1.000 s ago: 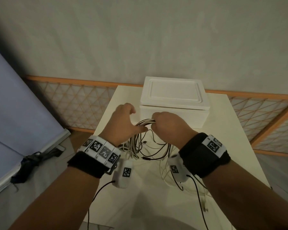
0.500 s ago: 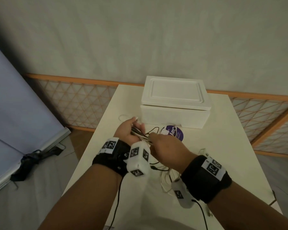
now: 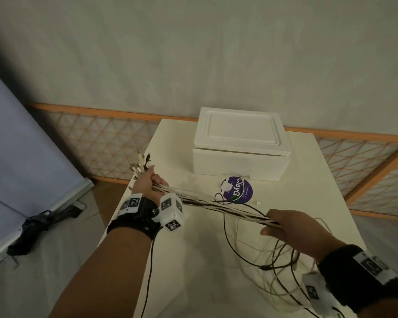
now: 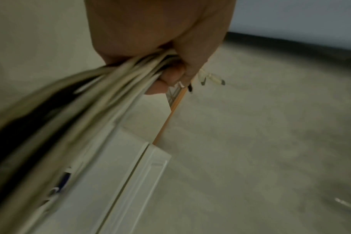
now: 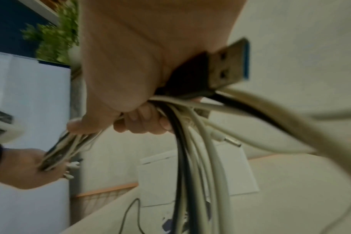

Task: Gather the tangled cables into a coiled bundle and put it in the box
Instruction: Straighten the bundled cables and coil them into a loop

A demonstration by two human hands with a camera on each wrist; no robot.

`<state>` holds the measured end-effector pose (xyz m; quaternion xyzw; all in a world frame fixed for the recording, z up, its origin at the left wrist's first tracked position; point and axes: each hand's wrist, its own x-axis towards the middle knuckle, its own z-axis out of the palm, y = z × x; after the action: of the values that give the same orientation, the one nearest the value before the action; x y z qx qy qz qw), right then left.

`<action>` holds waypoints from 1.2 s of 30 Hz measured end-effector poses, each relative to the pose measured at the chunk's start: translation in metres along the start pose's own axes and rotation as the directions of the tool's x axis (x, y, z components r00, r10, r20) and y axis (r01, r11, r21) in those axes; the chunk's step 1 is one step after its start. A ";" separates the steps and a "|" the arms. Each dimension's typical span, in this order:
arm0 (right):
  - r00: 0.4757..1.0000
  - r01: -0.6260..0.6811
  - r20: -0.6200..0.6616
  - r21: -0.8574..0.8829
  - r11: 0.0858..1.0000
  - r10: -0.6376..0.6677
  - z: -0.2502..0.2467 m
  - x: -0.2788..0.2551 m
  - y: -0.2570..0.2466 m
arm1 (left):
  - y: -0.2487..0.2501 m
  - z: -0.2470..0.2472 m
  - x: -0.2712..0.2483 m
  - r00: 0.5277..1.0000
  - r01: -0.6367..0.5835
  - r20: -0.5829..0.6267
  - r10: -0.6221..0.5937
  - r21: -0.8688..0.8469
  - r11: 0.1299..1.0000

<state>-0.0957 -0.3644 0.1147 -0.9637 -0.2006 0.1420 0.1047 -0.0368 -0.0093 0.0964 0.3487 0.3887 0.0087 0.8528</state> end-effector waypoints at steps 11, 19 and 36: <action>0.957 0.204 -0.225 0.077 0.976 -0.182 -0.029 0.057 -0.092 | -0.033 0.041 -0.038 0.990 -0.008 0.136 0.024 -0.122 0.992; 0.999 0.027 -0.045 0.072 0.997 -0.024 0.003 0.076 -0.056 | 0.033 0.047 -0.070 0.919 -0.173 0.330 0.216 -0.154 0.973; 0.976 -0.164 -0.147 0.008 0.986 0.163 0.008 0.050 0.004 | 0.076 0.025 -0.069 0.922 -0.274 0.220 0.319 -0.213 0.938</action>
<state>-0.0527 -0.3460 0.0942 -0.9850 -0.1128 0.0782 0.1050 -0.0483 0.0141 0.1990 0.3243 0.2175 0.1286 0.9116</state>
